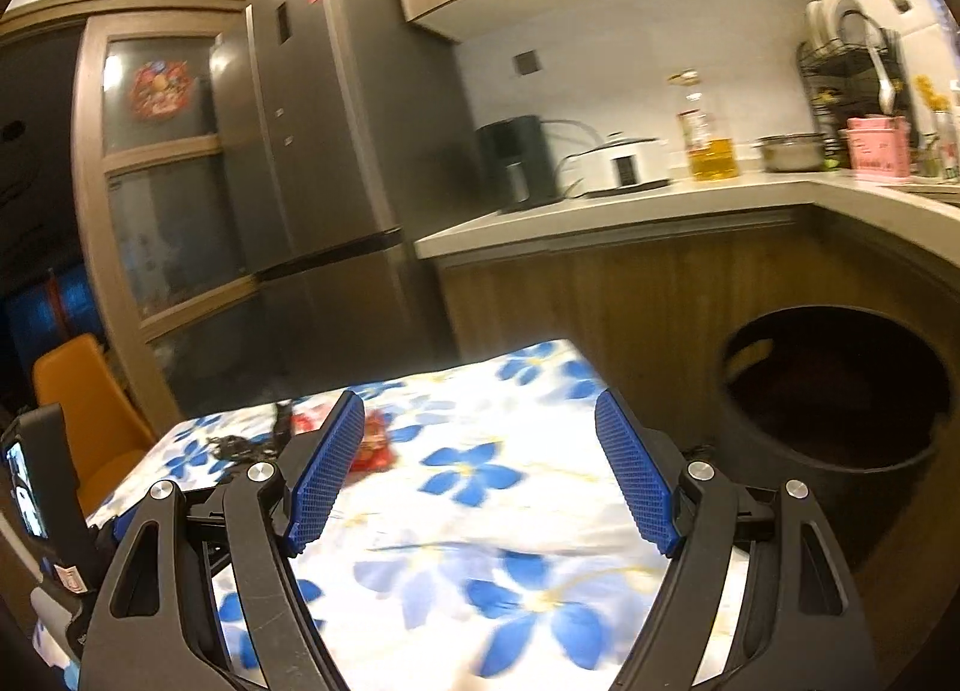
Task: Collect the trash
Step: 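Move both tools back over the table toward the black and snack bags, then grasp the black plastic bag with the left tool while the right tool grasps the red-white snack bag, then lift the black bag and snack bag and carry both over the bin, then open both tools to drop the black bag and snack bag into the bin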
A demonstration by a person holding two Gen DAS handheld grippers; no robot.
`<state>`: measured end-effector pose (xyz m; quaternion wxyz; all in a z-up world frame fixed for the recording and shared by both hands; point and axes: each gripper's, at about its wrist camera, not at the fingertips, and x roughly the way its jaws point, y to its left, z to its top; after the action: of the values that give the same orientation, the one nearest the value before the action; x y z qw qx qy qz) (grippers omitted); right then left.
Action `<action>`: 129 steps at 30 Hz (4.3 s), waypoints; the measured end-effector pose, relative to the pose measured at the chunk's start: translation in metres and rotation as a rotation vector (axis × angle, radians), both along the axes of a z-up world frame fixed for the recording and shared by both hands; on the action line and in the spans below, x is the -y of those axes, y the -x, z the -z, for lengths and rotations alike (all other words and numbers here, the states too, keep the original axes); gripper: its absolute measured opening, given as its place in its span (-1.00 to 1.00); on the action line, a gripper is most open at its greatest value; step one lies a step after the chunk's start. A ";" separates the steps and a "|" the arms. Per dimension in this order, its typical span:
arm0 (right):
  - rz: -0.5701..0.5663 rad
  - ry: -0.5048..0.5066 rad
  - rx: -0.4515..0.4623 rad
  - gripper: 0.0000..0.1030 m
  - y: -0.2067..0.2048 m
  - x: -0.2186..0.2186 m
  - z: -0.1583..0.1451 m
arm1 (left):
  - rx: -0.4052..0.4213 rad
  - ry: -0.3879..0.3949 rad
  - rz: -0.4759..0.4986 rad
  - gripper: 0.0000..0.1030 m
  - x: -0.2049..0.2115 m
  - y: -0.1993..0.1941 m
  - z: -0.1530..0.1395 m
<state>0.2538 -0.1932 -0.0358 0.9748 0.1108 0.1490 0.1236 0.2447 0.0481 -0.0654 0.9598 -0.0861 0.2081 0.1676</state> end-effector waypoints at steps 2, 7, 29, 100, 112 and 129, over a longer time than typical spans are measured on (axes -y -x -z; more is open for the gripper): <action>-0.033 0.003 -0.007 0.50 -0.011 -0.022 0.004 | -0.001 -0.006 -0.026 0.85 -0.014 -0.003 0.001; -0.086 0.017 -0.037 0.50 -0.039 -0.069 0.015 | 0.011 -0.009 -0.068 0.85 -0.048 -0.016 -0.003; -0.170 0.098 -0.244 -0.75 -0.139 -0.166 0.070 | 0.020 0.042 -0.081 0.85 -0.103 -0.070 0.009; 0.340 -0.040 0.051 -0.97 0.015 0.165 -0.018 | 0.086 0.019 0.614 -0.87 0.253 -0.066 -0.069; 0.389 -0.032 0.020 -0.96 -0.010 0.207 -0.004 | 0.071 0.015 0.702 -0.86 0.314 -0.094 -0.048; 0.407 -0.049 -0.011 -0.46 -0.019 0.224 0.003 | 0.038 0.024 0.773 -0.29 0.325 -0.108 -0.028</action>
<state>0.2723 -0.4168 -0.0389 0.9758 0.1631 0.1260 -0.0728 0.3525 -0.2765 -0.0373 0.9548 -0.0154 0.2091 -0.2107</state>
